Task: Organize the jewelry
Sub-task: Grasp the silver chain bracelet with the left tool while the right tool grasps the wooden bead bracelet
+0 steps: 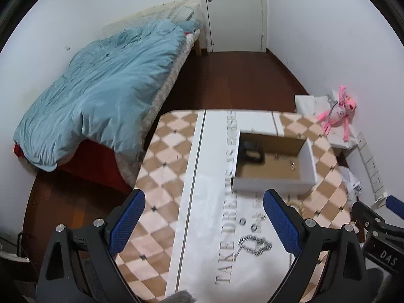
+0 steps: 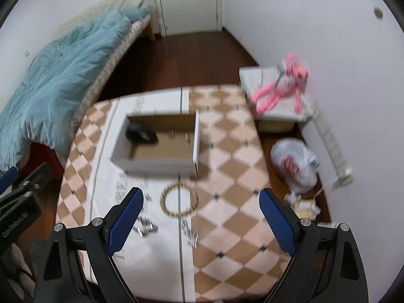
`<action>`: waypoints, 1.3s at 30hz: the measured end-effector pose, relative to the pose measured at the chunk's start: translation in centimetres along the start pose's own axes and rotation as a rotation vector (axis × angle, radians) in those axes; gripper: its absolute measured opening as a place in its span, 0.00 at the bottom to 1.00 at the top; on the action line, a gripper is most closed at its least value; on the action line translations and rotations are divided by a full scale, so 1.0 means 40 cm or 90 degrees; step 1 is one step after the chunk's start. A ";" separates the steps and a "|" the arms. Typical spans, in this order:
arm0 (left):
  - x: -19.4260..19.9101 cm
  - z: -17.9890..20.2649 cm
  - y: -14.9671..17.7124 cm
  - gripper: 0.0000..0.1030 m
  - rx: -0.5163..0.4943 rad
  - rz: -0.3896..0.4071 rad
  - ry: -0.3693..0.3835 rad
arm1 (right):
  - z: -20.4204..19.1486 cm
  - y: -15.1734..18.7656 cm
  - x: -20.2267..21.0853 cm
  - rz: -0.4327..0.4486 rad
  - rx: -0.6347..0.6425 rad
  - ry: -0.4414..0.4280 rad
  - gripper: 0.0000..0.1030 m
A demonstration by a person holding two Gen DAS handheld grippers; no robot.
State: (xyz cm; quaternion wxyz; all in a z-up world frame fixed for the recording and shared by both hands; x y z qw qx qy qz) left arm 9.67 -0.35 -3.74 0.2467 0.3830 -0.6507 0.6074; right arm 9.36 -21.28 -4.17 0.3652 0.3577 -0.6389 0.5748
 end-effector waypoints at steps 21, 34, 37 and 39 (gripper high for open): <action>-0.349 0.028 0.245 0.93 0.005 -0.201 -0.021 | 0.015 0.102 -0.443 -0.117 0.000 -0.023 0.50; -0.294 0.193 0.304 0.92 -0.114 -0.177 0.064 | 0.104 0.138 -0.400 -0.097 0.005 -0.015 0.09; -0.289 0.237 0.311 0.85 -0.146 -0.169 0.075 | 0.145 0.149 -0.394 -0.093 -0.021 -0.015 0.09; -0.296 0.260 0.315 0.79 -0.169 -0.167 0.078 | 0.159 0.152 -0.394 -0.093 -0.032 -0.014 0.09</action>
Point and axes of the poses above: each gripper's, at about its wrist camera, not at the fingertips, and x roughly against the way its jaws point, z to its right, y to its underside, the point moved 3 cm from there along -x, roughly the way its jaws point, and after that the axes turned 1 degree about -y, right-handed, at the moved point
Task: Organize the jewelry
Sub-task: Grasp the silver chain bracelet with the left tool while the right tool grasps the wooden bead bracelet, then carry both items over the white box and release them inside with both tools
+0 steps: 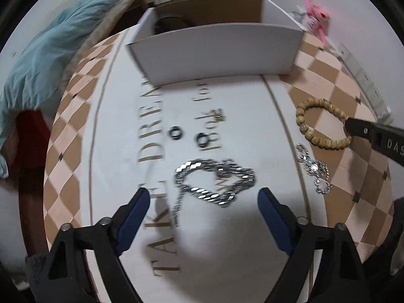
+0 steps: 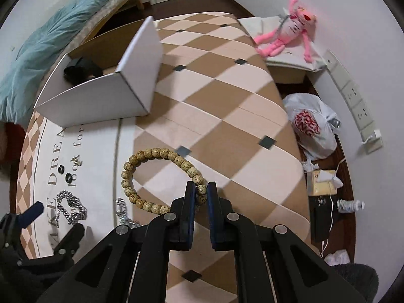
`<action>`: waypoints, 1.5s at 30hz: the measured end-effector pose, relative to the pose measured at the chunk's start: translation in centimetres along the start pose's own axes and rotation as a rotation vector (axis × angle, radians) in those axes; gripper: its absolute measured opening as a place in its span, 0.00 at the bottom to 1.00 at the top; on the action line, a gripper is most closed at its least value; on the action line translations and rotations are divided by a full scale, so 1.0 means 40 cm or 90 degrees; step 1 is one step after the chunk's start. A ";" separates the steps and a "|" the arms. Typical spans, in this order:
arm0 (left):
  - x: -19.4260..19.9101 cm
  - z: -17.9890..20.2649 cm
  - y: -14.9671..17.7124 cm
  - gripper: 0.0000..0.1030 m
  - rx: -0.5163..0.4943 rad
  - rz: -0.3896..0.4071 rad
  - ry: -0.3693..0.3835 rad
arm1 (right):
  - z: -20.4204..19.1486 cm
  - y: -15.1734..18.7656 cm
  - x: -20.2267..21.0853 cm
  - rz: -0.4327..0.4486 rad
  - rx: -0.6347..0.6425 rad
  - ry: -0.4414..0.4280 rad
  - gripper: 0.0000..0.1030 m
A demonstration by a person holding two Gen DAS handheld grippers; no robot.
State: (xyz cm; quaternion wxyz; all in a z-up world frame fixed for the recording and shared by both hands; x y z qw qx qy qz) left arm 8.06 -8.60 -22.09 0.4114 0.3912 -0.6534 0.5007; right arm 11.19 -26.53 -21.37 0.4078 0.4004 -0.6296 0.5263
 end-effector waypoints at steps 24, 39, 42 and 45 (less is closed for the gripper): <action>0.117 -0.064 -0.083 0.05 0.087 0.064 0.159 | -0.056 -0.021 0.138 0.049 0.008 -0.095 0.09; 0.308 -0.165 -0.291 0.05 0.120 0.170 0.221 | -0.151 -0.220 0.350 0.142 0.058 -0.168 0.09; 0.303 -0.184 -0.347 0.05 0.126 0.165 0.233 | -0.178 -0.278 0.362 0.150 0.066 -0.175 0.09; 0.282 -0.202 -0.402 0.05 0.130 0.163 0.228 | -0.204 -0.323 0.354 0.141 0.074 -0.180 0.09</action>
Point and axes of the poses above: each gripper's, at about its wrist camera, not at the fingertips, and x roughly against the way its jaws point, z to its right, y to its underside, the point moved 3 cm from there along -x, roughly the way its jaws point, and after that the axes turned 1 degree about -y, right-handed, at the moved point
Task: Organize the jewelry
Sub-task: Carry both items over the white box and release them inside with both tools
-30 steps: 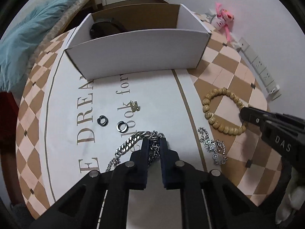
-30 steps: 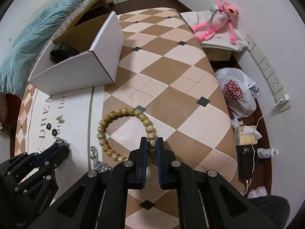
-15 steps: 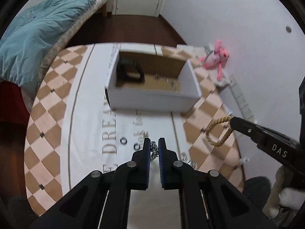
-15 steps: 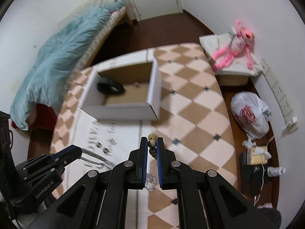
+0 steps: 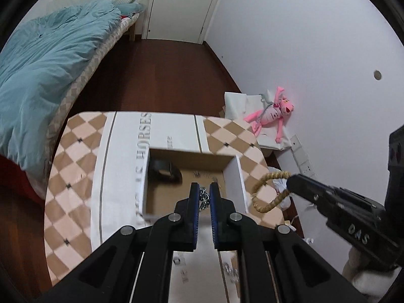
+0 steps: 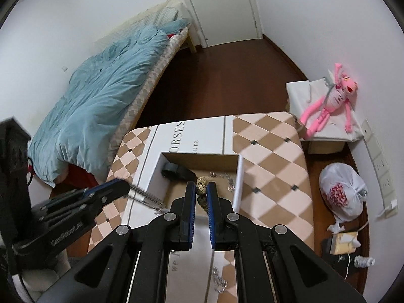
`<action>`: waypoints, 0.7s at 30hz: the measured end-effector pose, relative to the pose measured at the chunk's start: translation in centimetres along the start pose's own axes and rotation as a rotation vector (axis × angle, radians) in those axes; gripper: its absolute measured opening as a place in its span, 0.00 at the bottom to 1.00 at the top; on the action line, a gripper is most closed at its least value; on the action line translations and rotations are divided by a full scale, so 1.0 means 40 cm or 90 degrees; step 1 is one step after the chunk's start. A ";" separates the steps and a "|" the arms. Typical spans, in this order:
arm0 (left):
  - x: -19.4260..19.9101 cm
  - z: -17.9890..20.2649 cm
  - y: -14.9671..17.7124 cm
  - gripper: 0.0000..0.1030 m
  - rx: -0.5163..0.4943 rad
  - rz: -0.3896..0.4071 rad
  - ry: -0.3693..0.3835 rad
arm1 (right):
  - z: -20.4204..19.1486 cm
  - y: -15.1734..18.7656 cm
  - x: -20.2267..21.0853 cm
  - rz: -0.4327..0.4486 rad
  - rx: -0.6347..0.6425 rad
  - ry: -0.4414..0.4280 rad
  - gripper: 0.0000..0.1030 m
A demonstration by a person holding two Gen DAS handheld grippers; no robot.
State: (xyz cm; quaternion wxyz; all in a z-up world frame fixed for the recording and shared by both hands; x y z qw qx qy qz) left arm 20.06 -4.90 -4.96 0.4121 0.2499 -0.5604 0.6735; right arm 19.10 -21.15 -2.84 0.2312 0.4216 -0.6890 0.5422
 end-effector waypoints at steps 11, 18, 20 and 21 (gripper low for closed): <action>-0.135 -0.058 -0.054 0.05 0.010 -0.055 -0.028 | 0.012 -0.061 -0.185 -0.103 -0.003 -0.007 0.09; -0.173 -0.092 -0.073 0.08 0.034 -0.086 -0.067 | 0.011 -0.058 -0.277 -0.155 0.009 -0.005 0.09; -0.181 -0.100 -0.074 0.10 0.036 -0.092 -0.074 | 0.010 -0.060 -0.293 -0.165 0.011 -0.005 0.09; -0.182 -0.103 -0.073 0.11 0.033 -0.089 -0.083 | 0.011 -0.061 -0.300 -0.170 0.008 -0.008 0.09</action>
Point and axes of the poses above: each gripper's, at about its wrist camera, not at the fingertips, and x roughly against the way its jaws point, z to its right, y to its underside, the point moved 3 cm from there along -x, roughly the way its jaws point, and after that the axes turned 1 degree about -y, right-handed, at the moved point
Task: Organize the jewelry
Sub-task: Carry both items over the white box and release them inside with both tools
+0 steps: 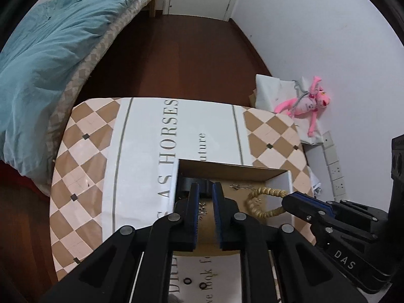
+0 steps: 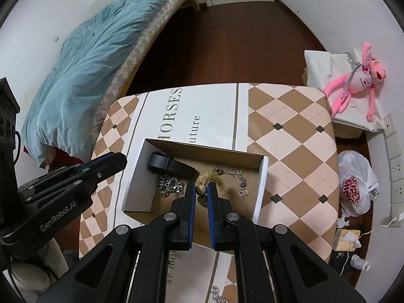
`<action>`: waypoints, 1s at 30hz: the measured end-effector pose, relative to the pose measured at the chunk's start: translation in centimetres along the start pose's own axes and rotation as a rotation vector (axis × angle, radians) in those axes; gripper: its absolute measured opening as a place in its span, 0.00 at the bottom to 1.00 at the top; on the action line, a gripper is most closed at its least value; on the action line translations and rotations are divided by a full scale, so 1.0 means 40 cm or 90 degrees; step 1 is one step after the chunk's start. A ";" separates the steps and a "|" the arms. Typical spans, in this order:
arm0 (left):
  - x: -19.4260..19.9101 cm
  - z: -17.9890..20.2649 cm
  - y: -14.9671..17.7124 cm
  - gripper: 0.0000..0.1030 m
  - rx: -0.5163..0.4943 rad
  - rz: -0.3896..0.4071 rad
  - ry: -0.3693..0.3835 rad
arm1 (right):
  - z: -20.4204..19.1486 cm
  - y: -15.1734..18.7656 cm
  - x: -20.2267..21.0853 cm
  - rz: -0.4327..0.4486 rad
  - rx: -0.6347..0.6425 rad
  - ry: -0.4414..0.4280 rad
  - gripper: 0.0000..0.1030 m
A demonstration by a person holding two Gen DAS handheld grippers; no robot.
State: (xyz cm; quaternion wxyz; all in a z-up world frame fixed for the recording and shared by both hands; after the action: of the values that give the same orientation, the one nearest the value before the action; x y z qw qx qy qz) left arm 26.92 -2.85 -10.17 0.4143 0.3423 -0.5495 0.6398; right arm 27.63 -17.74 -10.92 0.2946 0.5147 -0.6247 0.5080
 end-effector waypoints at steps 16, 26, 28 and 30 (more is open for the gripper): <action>0.021 -0.053 0.051 0.94 -0.009 0.069 -0.130 | 0.062 0.056 0.005 0.019 0.013 0.180 0.91; 0.031 -0.031 0.120 0.95 -0.033 0.076 -0.149 | 0.076 0.136 0.004 0.039 0.009 0.262 0.97; 0.037 -0.027 0.126 0.95 -0.032 0.078 -0.148 | 0.076 0.143 0.016 0.050 -0.001 0.260 0.97; 0.049 -0.021 0.134 0.95 -0.035 0.082 -0.146 | 0.071 0.152 0.029 0.058 -0.009 0.256 0.97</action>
State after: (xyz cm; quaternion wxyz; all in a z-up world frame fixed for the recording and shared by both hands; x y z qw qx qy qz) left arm 21.24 -1.99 -10.81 0.3158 0.3654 -0.6317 0.6064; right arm 22.00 -21.07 -12.79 0.3935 0.3723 -0.5796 0.6088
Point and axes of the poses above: each gripper's, at about its wrist camera, not at the fingertips, and x roughly against the way its jaws point, z to its right, y to its underside, the point moved 3 cm from there along -x, roughly the way its jaws point, and after that the axes turned 1 degree about -y, right-handed, at the moved point
